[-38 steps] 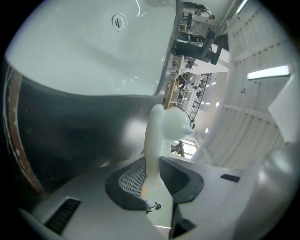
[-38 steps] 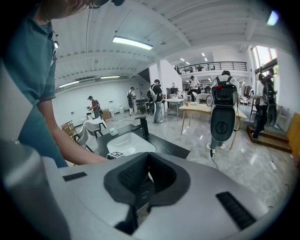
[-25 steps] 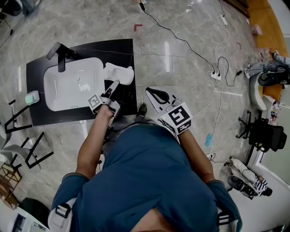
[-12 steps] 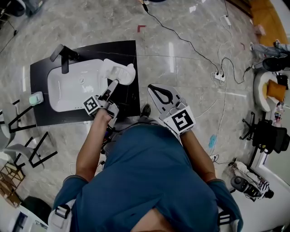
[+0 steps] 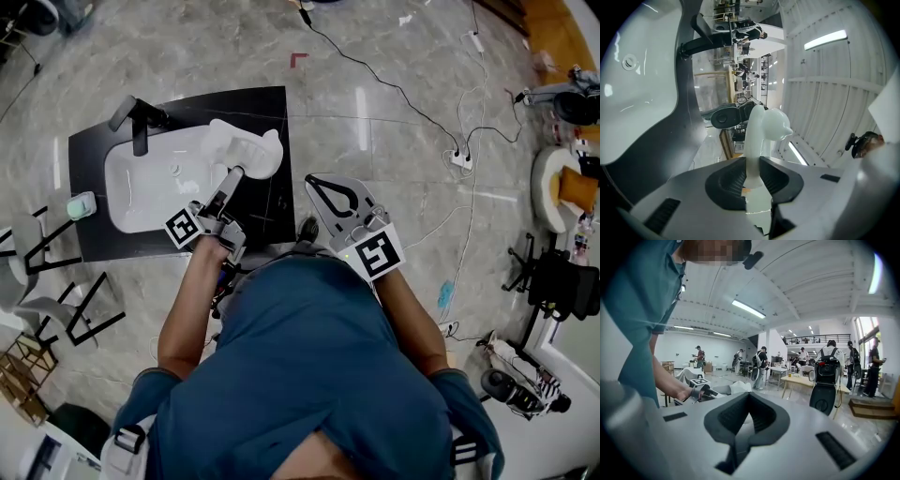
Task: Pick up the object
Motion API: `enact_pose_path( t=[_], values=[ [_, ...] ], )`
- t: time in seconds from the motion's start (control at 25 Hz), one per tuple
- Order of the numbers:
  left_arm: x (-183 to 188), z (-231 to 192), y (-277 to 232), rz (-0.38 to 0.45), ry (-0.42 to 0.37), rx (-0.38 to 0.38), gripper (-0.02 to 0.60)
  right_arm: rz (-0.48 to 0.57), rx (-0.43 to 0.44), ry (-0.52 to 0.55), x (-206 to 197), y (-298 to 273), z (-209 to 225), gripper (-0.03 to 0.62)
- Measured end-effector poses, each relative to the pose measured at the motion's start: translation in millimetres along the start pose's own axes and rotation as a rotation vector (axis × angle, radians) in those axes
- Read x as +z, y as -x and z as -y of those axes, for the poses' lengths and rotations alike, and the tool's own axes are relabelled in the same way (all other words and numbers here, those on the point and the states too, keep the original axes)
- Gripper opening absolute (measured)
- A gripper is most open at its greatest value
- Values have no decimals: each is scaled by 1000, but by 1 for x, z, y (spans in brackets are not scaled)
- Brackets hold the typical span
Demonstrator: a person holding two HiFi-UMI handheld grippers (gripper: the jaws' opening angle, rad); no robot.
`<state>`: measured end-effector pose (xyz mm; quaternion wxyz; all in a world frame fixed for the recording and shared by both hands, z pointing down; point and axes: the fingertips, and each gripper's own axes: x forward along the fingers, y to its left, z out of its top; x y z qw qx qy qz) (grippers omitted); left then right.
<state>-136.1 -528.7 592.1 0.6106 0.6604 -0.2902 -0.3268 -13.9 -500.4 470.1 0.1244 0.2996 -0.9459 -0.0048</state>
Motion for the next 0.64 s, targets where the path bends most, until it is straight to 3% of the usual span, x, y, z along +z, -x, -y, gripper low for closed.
enact_pose_path(
  t=[0.36, 0.64],
  values=[
    [0, 15, 0, -4, -40, 3, 87, 24, -16, -10, 3, 0, 9, 14],
    [0, 12, 1, 5, -24, 10, 87, 39, -14, -11, 6, -1, 10, 14]
  ],
)
